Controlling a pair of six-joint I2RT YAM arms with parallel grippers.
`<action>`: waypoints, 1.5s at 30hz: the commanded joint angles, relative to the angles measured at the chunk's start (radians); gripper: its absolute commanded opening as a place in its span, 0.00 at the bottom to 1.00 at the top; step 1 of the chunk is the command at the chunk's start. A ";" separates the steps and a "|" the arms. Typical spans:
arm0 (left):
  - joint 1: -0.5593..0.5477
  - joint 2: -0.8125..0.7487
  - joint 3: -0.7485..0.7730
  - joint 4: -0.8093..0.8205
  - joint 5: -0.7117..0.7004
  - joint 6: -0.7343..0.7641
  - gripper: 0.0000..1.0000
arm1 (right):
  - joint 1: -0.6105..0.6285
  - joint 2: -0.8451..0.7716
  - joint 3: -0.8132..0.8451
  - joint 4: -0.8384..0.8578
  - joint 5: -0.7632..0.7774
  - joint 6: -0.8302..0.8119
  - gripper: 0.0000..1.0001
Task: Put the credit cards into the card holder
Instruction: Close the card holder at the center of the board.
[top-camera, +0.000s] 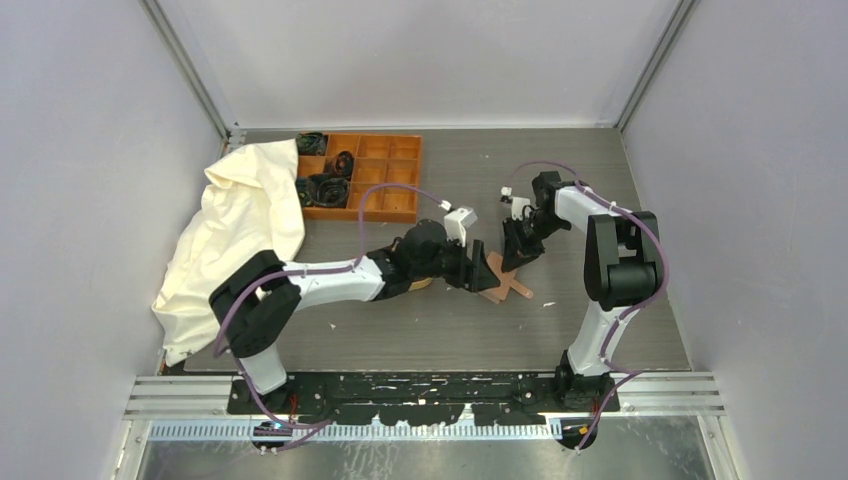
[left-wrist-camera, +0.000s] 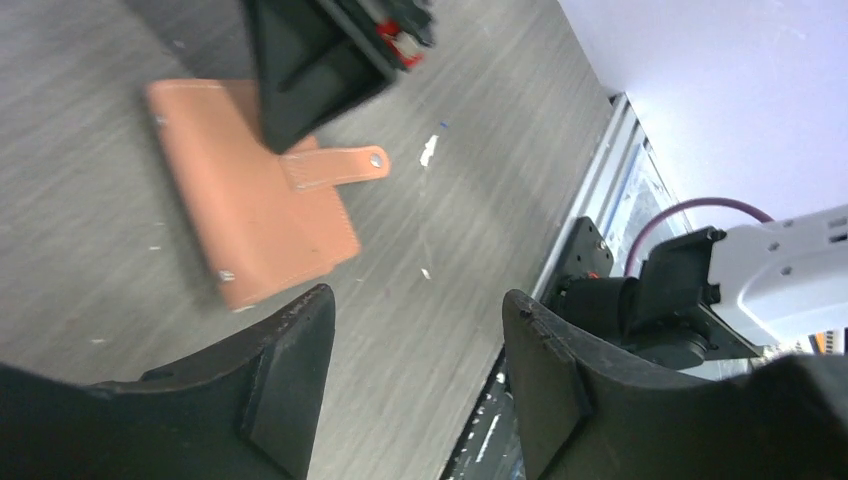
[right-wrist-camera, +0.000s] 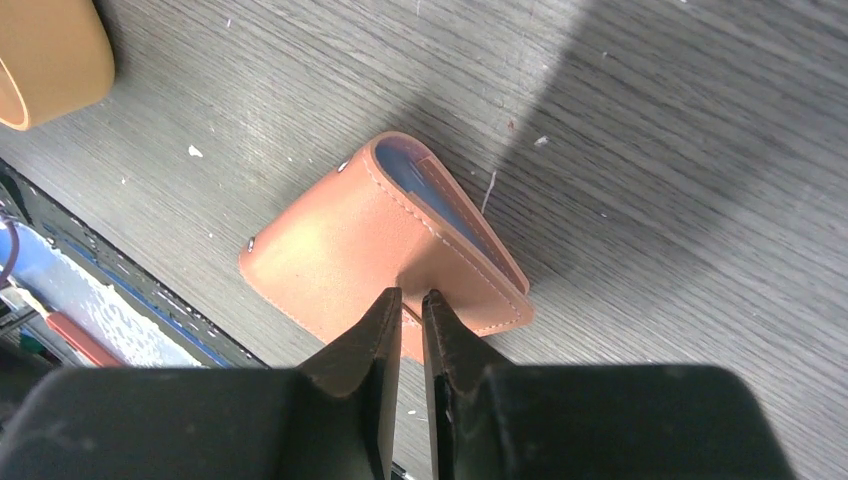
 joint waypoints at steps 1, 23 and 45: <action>0.086 0.000 -0.018 -0.013 0.052 0.023 0.63 | -0.006 0.013 0.006 -0.022 0.100 -0.053 0.20; 0.087 0.373 0.288 -0.189 0.185 -0.096 0.51 | -0.030 0.012 0.010 -0.055 0.053 -0.084 0.20; -0.021 -0.023 0.273 -0.402 -0.279 0.643 0.00 | -0.269 -0.424 -0.071 0.014 -0.278 -0.131 0.33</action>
